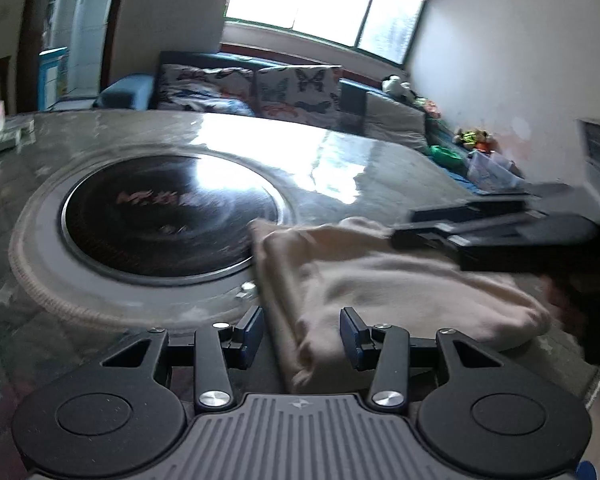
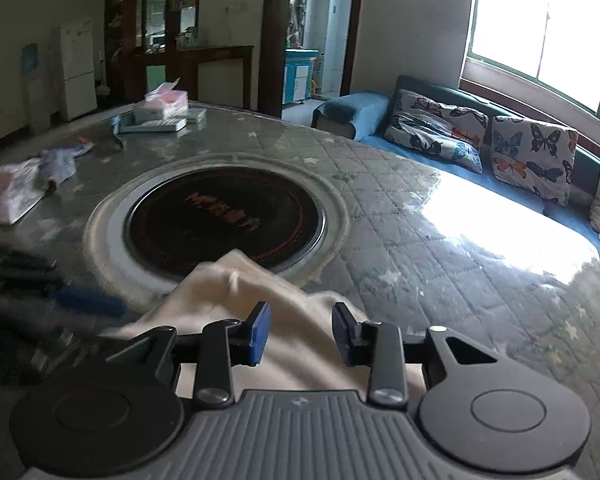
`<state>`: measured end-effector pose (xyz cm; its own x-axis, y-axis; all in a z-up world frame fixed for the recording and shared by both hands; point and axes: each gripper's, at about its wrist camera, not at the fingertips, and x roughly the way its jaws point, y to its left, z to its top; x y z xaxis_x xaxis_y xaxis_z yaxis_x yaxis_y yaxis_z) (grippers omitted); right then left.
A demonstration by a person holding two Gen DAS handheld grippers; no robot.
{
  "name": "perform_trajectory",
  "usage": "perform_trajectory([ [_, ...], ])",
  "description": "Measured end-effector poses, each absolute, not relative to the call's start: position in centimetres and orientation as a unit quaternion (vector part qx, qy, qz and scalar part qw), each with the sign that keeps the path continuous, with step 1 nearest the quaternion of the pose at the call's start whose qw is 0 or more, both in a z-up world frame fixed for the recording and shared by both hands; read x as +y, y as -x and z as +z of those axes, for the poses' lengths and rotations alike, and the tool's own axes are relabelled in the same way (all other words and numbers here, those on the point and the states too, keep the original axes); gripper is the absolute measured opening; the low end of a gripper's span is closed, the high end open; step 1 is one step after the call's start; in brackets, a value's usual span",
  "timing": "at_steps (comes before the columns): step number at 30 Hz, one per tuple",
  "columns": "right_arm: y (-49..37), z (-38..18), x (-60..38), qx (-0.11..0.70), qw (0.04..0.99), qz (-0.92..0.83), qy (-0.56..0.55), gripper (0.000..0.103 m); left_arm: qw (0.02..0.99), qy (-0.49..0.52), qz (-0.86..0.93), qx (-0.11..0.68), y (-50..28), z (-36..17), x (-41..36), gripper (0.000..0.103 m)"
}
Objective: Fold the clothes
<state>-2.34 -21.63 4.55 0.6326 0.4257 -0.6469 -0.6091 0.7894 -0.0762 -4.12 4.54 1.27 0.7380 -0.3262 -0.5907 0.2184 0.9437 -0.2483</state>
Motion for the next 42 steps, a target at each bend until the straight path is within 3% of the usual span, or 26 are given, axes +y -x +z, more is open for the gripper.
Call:
perform_trajectory([
  [13,10.8,2.8,-20.9,0.292,0.878,0.322,0.200,0.034,0.935,0.073,-0.124,0.324,4.9,1.3,5.1,0.049],
  [24,11.9,2.6,-22.4,0.280,0.897,0.301,0.163,0.034,0.938,0.054,-0.118,0.323,5.0,1.2,5.2,0.053],
  [37,12.7,2.5,-27.0,0.299,0.916,0.239,0.118,0.027,0.937,0.046,-0.119,0.325,4.8,1.4,4.9,0.054],
  [42,13.2,2.6,-28.4,0.300,0.921,0.227,0.105,0.015,0.938,0.040,-0.123,0.322,4.7,1.6,4.4,0.055],
])
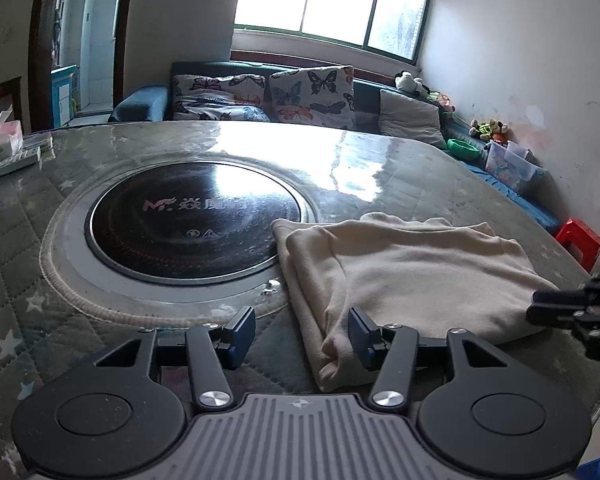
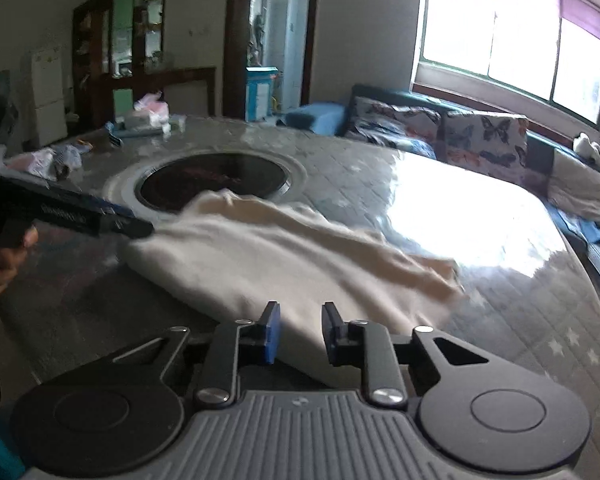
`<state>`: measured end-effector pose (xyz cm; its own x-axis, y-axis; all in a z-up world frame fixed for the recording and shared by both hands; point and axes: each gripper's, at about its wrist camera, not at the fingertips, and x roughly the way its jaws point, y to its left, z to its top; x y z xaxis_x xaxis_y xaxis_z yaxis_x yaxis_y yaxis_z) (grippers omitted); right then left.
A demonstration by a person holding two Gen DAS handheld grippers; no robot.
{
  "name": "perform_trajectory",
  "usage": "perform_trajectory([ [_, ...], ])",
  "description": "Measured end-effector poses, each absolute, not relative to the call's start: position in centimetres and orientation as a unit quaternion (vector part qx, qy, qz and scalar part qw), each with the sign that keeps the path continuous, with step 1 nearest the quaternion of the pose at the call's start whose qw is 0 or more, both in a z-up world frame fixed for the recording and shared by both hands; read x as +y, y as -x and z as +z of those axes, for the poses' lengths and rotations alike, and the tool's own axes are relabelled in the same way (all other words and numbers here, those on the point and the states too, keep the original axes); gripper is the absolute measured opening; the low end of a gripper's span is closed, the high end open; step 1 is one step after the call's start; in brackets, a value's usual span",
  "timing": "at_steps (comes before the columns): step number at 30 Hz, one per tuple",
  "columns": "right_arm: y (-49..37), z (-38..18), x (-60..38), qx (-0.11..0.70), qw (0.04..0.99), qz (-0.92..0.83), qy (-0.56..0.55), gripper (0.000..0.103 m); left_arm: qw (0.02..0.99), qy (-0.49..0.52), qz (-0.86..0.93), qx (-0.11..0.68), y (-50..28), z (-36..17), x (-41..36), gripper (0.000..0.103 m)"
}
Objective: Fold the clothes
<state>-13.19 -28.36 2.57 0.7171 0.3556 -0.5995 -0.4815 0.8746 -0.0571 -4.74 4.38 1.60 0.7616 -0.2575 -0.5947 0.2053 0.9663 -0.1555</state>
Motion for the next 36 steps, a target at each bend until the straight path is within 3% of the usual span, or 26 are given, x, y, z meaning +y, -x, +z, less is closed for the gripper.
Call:
perform_trajectory([
  [6,12.9,1.8,-28.8,0.312,0.914,0.235,0.109,0.012,0.936,0.036,-0.120,0.329,4.7,1.3,4.7,0.055],
  [15,12.6,3.7,-24.0,0.297,0.884,0.313,0.179,0.016,0.935,0.037,-0.124,0.331,5.0,1.0,5.3,0.056],
  [17,12.5,3.7,-22.5,0.294,0.874,0.333,0.197,0.029,0.934,0.042,-0.123,0.331,4.8,1.3,5.6,0.056],
  [21,12.6,3.6,-19.1,0.276,0.852,0.372,0.243,0.033,0.936,0.064,-0.113,0.328,4.4,2.2,6.7,0.056],
  [23,12.6,3.5,-17.5,0.269,0.842,0.387,0.263,0.043,0.934,0.085,-0.108,0.330,4.0,2.7,7.4,0.056],
  [25,12.7,3.3,-16.0,0.260,0.832,0.400,0.284,0.047,0.931,0.106,-0.104,0.333,3.6,3.1,8.1,0.056],
  [33,12.7,1.6,-12.3,0.255,0.806,0.416,0.336,0.043,0.913,0.170,-0.109,0.353,2.3,3.4,8.4,0.066],
  [36,12.7,1.0,-11.9,0.255,0.807,0.408,0.342,0.031,0.903,0.199,-0.111,0.363,1.8,3.2,8.2,0.068],
])
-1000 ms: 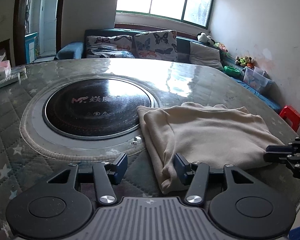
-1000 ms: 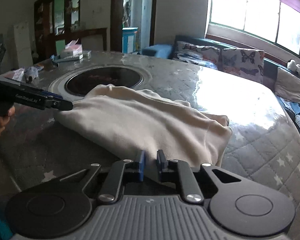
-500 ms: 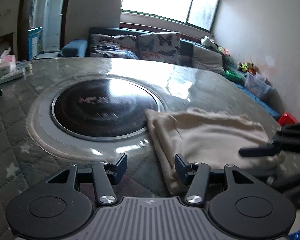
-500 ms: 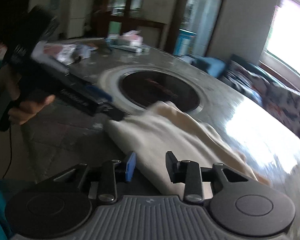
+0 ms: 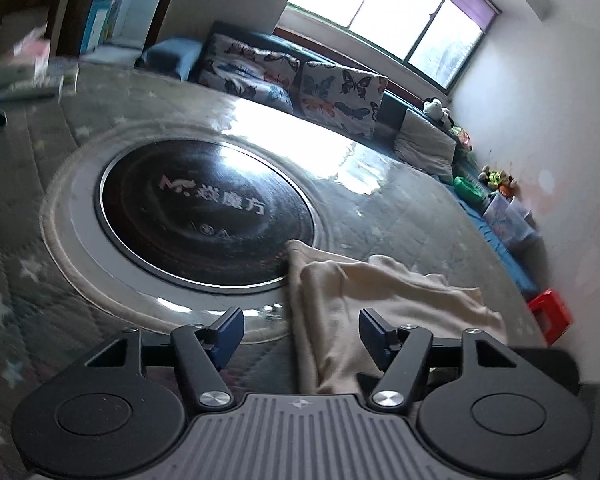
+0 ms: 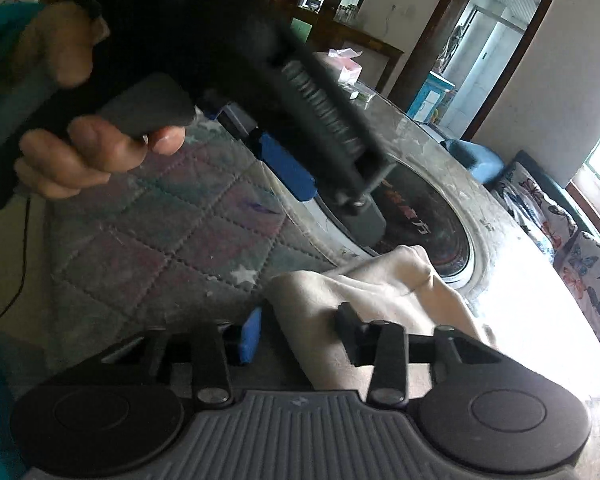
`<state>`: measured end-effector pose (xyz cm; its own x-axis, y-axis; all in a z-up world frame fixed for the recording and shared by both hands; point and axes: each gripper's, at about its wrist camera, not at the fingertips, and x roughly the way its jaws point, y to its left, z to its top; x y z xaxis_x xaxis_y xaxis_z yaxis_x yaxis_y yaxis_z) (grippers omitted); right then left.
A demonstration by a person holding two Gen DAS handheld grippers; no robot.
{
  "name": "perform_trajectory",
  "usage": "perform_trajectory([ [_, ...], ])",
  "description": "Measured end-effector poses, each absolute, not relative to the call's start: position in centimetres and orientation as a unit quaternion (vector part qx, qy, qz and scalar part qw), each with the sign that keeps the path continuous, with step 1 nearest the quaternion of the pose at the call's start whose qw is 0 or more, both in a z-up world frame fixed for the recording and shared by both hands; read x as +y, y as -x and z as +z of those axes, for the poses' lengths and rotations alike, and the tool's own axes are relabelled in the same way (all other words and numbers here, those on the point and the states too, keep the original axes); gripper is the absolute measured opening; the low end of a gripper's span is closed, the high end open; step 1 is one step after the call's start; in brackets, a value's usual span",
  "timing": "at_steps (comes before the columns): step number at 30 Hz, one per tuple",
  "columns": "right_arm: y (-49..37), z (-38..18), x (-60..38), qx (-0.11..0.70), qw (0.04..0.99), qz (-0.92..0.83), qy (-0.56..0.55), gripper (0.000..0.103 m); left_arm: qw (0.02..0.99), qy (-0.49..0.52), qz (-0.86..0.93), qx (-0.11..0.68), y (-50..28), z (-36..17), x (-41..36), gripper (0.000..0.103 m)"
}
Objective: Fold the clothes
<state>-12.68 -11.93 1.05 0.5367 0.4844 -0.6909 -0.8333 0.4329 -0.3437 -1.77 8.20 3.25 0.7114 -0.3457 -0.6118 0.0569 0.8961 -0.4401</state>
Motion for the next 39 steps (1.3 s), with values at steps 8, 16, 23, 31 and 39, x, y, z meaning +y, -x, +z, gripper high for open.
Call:
perform_trajectory([
  [8,11.7,3.8,-14.7,0.253,0.846,0.403,0.241,0.011,0.859,0.305,-0.116,0.394,0.2,2.0,7.5,0.068],
  [16,11.9,4.5,-16.9,0.251,0.858,0.405,0.189,0.010,0.831,0.355,-0.131,0.408,-1.2,1.0,5.9,0.048],
  [23,12.2,4.7,-18.4,0.256,0.857,0.416,0.166,0.014,0.826,0.362,-0.123,0.414,-1.5,0.0,6.0,0.018],
  [31,10.2,5.5,-25.4,0.271,0.906,0.309,0.101,0.019,0.848,0.318,-0.123,0.407,-1.2,0.5,5.3,0.018],
  [39,5.3,3.2,-35.2,0.312,0.941,0.133,0.017,0.033,0.861,0.285,-0.120,0.405,-1.2,0.8,4.6,0.019],
])
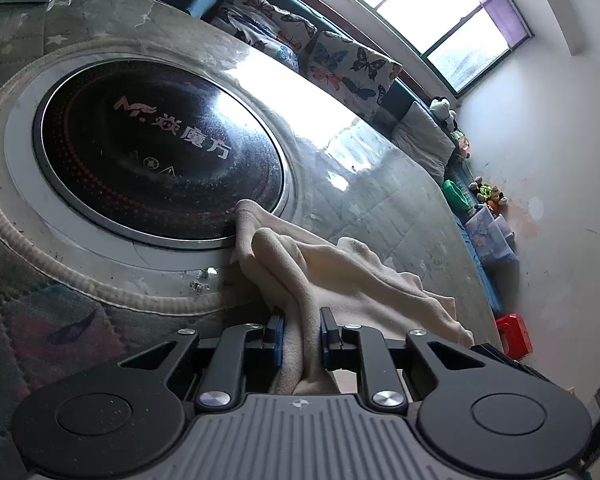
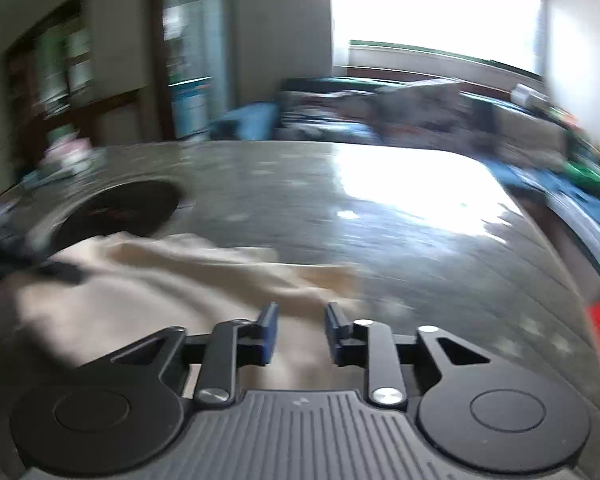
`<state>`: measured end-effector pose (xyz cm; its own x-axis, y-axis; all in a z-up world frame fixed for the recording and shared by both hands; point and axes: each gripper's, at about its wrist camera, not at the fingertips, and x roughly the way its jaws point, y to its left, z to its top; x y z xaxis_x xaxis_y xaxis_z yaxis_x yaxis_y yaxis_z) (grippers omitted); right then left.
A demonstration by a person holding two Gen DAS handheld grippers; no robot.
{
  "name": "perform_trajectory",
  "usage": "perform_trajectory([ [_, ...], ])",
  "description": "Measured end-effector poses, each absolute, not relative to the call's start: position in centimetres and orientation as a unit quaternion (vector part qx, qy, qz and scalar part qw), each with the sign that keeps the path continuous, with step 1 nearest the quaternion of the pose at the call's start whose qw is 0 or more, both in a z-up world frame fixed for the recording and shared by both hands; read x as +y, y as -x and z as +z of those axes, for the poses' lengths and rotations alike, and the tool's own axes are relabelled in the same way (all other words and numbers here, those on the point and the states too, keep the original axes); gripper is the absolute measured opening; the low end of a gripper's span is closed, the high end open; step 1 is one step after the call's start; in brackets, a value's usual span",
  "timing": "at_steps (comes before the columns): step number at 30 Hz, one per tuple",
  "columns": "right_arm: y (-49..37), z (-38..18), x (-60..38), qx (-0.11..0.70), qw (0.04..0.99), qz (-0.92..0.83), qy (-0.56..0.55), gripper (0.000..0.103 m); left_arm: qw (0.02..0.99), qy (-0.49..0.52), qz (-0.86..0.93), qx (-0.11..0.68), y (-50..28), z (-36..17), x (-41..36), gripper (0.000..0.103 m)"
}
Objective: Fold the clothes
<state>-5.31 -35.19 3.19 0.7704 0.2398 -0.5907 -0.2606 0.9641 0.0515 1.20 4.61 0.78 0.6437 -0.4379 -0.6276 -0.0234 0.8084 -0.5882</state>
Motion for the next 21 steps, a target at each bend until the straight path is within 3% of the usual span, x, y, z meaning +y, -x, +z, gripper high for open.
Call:
perform_trajectory([
  [5,4.1,1.2,-39.0,0.339,0.928,0.131,-0.080,0.042,0.865,0.272,-0.120,0.405,-1.0,0.8,4.3,0.019],
  [8,3.8,0.5,-39.0,0.341,0.924,0.139,-0.098,0.042,0.869,0.261,-0.117,0.405,-1.2,0.9,4.1,0.019],
  [10,3.5,0.2,-38.8,0.340,0.923,0.147,-0.101,0.036,0.871,0.254,-0.116,0.404,-1.2,1.0,3.9,0.019],
  [11,3.6,0.2,-38.8,0.340,0.923,0.151,-0.101,0.022,0.873,0.249,-0.116,0.403,-1.2,1.1,3.7,0.019],
  [13,3.8,0.4,-38.7,0.337,0.922,0.157,-0.106,0.012,0.879,0.232,-0.116,0.401,-1.1,1.6,3.3,0.019],
  [21,5.8,4.3,-40.1,0.282,0.943,0.146,-0.098,0.009,0.894,0.169,-0.164,0.381,-2.1,4.1,-0.9,0.016],
])
